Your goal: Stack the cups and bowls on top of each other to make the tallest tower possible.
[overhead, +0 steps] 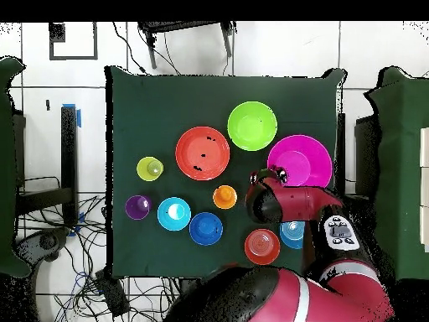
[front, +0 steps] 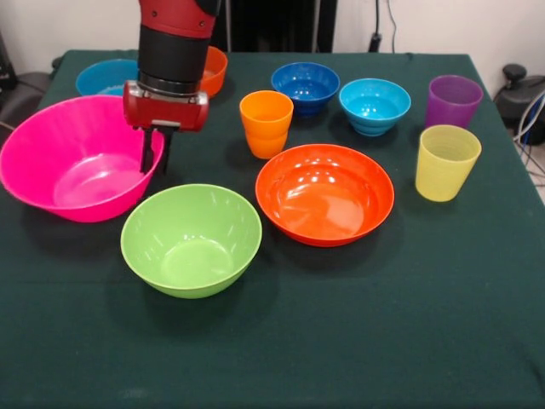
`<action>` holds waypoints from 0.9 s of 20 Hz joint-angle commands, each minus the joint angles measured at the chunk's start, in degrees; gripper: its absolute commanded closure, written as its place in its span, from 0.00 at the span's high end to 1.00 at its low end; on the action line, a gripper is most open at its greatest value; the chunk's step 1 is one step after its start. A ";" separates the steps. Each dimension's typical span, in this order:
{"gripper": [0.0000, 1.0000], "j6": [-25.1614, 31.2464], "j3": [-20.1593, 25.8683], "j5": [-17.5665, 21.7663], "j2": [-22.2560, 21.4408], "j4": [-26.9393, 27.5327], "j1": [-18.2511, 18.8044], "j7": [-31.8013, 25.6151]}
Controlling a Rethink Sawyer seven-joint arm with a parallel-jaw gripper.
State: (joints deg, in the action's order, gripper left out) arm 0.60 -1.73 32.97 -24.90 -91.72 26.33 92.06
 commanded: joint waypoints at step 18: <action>0.00 1.66 9.00 2.99 -0.90 0.15 0.54 1.71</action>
State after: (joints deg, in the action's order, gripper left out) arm 0.62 -0.10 32.99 -25.32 -91.71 27.65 92.06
